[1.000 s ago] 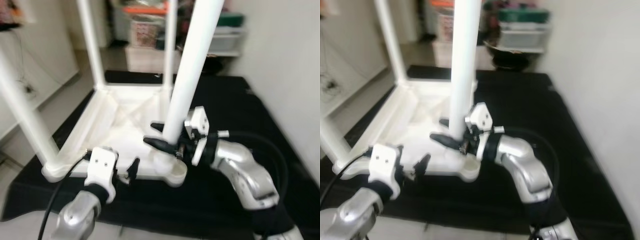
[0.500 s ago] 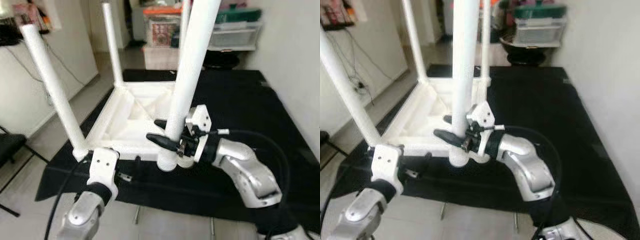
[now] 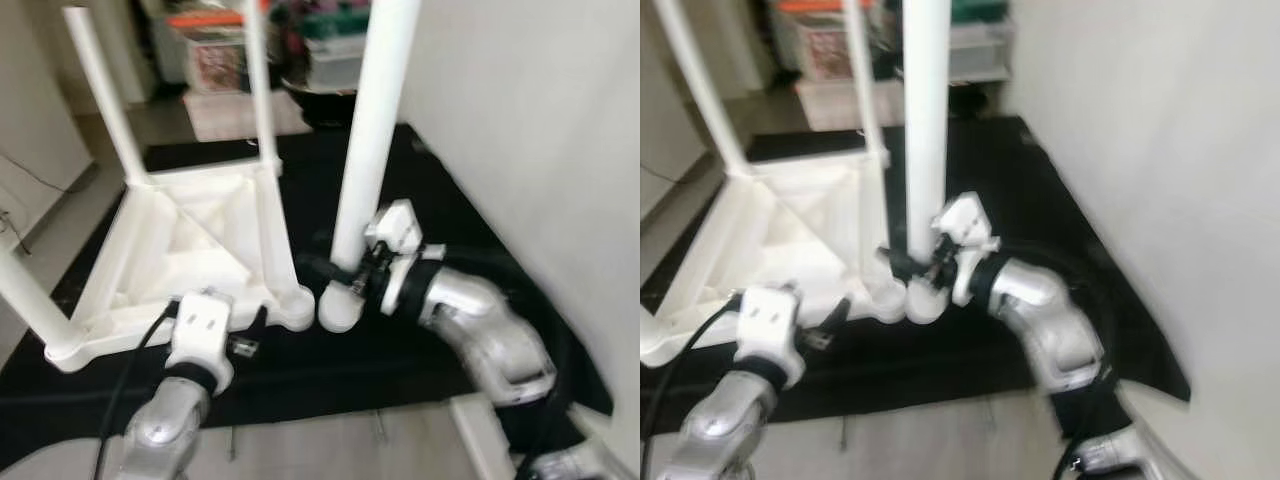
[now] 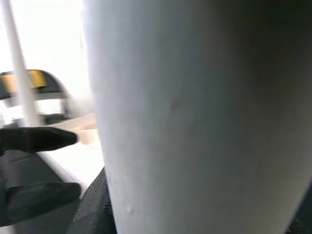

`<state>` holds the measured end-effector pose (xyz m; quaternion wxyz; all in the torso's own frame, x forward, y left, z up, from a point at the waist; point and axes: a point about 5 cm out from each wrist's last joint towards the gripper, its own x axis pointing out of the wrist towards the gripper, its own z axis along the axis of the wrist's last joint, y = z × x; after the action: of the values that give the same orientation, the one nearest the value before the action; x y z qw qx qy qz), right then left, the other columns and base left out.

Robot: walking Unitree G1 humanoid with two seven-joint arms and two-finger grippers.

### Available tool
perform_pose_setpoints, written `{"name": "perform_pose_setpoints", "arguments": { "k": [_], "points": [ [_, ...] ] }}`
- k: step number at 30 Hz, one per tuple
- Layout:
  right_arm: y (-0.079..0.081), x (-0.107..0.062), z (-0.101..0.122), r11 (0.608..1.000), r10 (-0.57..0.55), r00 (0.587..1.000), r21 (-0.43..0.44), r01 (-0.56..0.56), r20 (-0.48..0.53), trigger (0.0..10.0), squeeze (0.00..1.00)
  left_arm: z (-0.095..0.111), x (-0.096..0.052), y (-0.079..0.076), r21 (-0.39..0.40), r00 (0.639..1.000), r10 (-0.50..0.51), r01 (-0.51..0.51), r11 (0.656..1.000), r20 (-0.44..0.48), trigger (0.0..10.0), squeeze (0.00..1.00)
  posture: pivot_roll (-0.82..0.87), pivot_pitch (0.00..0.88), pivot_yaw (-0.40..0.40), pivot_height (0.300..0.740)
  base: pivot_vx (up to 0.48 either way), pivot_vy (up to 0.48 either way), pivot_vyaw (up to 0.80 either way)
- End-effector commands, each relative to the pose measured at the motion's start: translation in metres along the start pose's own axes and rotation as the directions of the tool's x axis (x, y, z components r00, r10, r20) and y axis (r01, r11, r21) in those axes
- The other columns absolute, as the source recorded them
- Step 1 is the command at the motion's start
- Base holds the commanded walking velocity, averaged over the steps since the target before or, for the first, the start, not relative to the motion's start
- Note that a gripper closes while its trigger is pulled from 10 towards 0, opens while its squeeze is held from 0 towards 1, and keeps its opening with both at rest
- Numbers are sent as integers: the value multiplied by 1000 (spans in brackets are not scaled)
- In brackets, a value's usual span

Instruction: Building children table

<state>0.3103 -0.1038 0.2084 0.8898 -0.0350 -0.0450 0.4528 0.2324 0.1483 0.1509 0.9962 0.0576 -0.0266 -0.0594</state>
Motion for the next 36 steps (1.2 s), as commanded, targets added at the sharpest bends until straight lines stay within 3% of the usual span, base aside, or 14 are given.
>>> {"name": "perform_pose_setpoints", "arguments": {
  "k": [1, 8, 14, 17, 19, 22, 23, 27, 36],
  "points": [
    [5, 6, 3, 1000, 23, 1000, -12, -23, 15, 10000, 0, -5, -1, 4, -4, 1000, 16, -16, 1000, -15, 10000, 0, -70, 30, 16, 740, 0, 0, -644],
    [5, 7, 5, 1000, 14, 999, -15, -13, 36, 10000, 0, -6, -1, 3, -19, 1000, 10, -10, 1000, -22, 10000, 0, -75, 31, 20, 740, 0, 0, -92],
    [10, 6, -10, 999, -20, 999, 40, 18, 41, 10000, 0, -13, -6, 4, -6, 999, 20, -20, 1000, -35, 10000, 0, -73, 32, 20, 740, 0, 0, 0],
    [22, 1, -22, 996, 11, 999, 83, -14, 42, 10000, 0, -13, -9, 7, -2, 999, 43, -43, 999, -31, 10000, 0, -73, 35, 22, 740, 0, 0, 0],
    [40, -6, -28, 976, 78, 993, 197, -95, 91, 10000, 0, -13, -13, 9, 5, 997, 69, -69, 998, -27, 10000, 0, -74, 37, 23, 740, 0, 0, 0],
    [42, -8, -28, 968, 89, 991, 224, -111, 103, 10000, 0, -13, -14, 9, 6, 997, 71, -71, 997, -27, 10000, 0, -74, 37, 23, 740, 0, 0, 0],
    [48, -11, -33, 949, 104, 987, 285, -135, 121, 10000, 0, -13, -14, 8, 6, 997, 72, -72, 997, -21, 10000, 0, -74, 37, 23, 740, 0, 0, 0],
    [50, -11, -40, 934, 90, 989, 334, -125, 119, 10000, 0, -13, -13, 8, 6, 997, 71, -71, 997, -19, 10000, 0, -79, 39, 27, 740, 0, 0, 0],
    [36, -6, -44, 918, -27, 993, 395, -22, 117, 10000, 0, -16, -13, 7, 47, 995, 90, -89, 995, -29, 10000, 0, -76, 39, 27, 740, 0, 0, 0]
  ]
}}
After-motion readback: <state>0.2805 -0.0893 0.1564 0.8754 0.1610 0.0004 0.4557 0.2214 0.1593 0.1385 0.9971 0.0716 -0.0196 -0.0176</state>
